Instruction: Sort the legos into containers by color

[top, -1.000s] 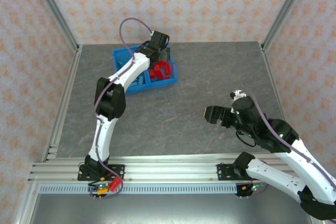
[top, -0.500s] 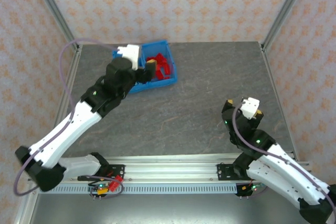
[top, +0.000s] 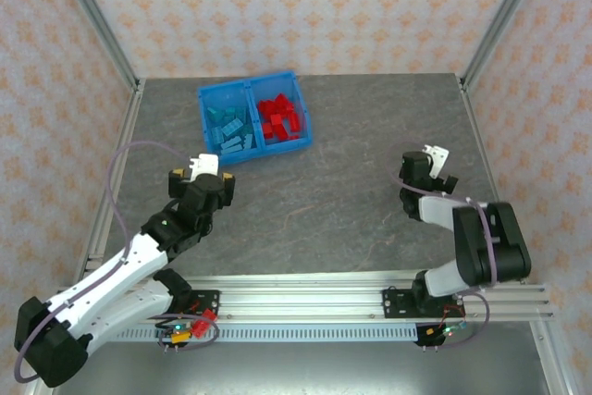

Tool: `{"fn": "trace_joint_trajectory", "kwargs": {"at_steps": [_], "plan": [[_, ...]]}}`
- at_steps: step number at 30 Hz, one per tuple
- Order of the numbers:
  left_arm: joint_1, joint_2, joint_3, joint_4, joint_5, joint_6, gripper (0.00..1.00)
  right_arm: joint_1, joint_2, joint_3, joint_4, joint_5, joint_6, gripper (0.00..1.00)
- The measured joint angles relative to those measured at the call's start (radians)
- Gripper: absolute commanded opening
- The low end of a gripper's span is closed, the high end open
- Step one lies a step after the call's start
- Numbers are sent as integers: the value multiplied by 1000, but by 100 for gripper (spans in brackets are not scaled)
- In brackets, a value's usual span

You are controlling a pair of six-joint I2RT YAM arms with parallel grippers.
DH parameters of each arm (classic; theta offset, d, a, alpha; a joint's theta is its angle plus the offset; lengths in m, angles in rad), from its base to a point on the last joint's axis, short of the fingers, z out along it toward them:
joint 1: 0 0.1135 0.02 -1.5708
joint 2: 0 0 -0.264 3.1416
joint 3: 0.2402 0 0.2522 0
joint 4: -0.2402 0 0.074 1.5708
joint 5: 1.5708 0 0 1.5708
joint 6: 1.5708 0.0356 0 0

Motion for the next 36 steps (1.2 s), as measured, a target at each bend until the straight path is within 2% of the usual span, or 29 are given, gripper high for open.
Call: {"fn": "trace_joint_trajectory", "kwargs": {"at_steps": [5,10,13,17,19,22,25,36], "plan": [[60,23,-114,161,-15,69,100,-32,42,-99,303,-132,-45,99],[253,85,-259,432,85,98,100,-45,48,-105,358,-172,-53,99],[348,219,-293,615,177,123,100,-43,48,-105,379,-175,-55,99],[389,465,-254,816,282,172,100,-43,48,-105,389,-175,-56,99],[407,573,-201,865,315,173,100,-43,48,-105,391,-175,-55,99],[486,661,-179,992,390,151,100,-43,48,-105,393,-175,-55,99],[537,673,-175,1005,430,134,100,-43,48,-105,393,-175,-55,99],[537,674,-152,1011,488,119,100,-38,48,-104,394,-179,-64,99]]}}
